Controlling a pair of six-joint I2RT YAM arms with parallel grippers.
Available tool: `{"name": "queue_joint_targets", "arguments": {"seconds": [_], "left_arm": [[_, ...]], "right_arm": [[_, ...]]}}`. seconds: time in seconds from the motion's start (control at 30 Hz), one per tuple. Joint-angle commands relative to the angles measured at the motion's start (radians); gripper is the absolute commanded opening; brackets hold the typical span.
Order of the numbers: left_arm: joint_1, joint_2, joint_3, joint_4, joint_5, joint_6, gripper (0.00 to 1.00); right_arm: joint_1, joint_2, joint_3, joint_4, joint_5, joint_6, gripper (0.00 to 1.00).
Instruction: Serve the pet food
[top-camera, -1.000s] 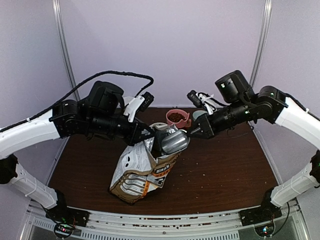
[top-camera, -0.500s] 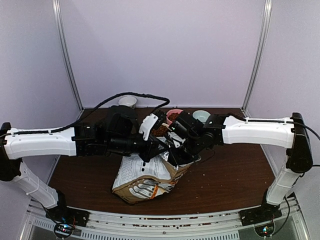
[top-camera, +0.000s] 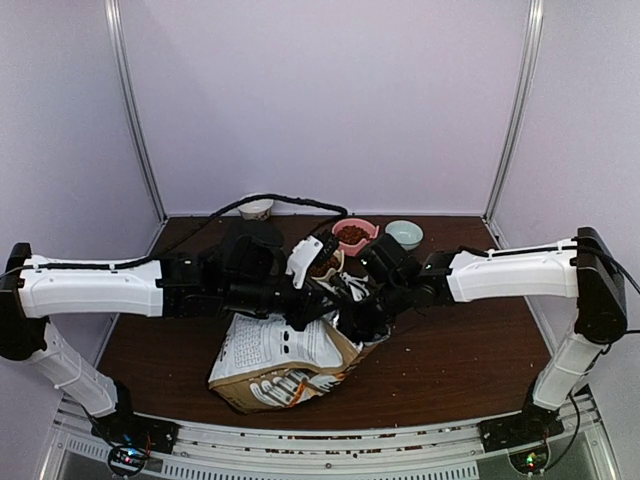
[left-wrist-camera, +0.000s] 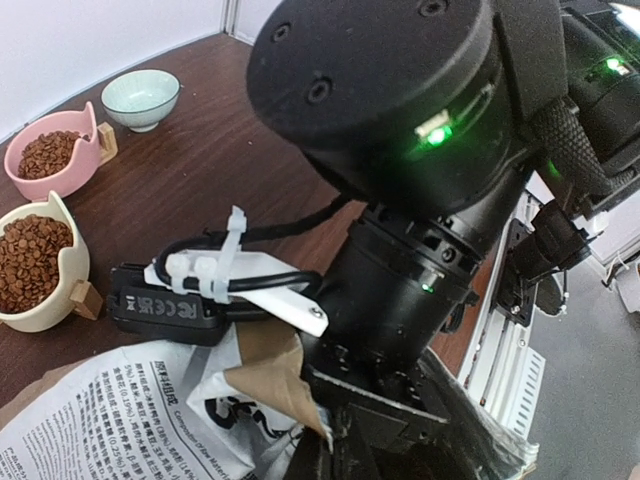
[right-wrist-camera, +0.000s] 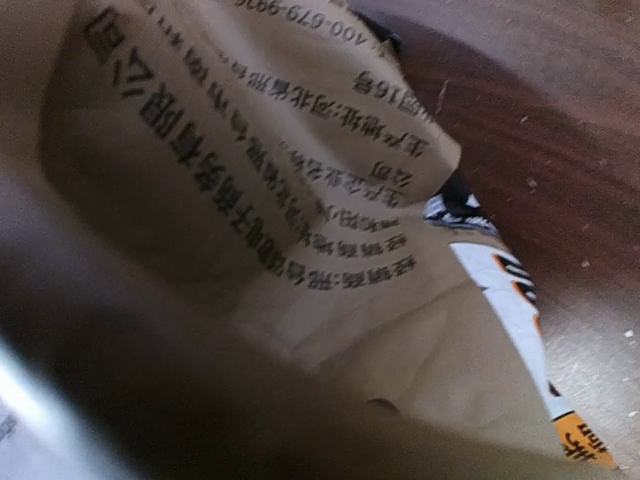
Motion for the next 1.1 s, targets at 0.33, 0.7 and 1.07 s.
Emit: {"name": "queue_joint_targets", "arguments": {"seconds": [0.33, 0.7, 1.07], "left_arm": [[-0.010, -0.157, 0.036, -0.072, -0.089, -0.013, 0.00], [-0.010, -0.259, 0.062, -0.161, -0.173, -0.020, 0.00], [-0.010, -0.280, 0.062, -0.178, -0.213, -0.029, 0.00]], "right_arm": [[-0.067, -0.280, -0.161, 0.383, -0.341, 0.316, 0.00], [-0.164, -0.495, -0.354, 0.517, -0.308, 0.511, 0.00], [-0.213, -0.558, -0.441, 0.684, -0.301, 0.658, 0.00]]}}
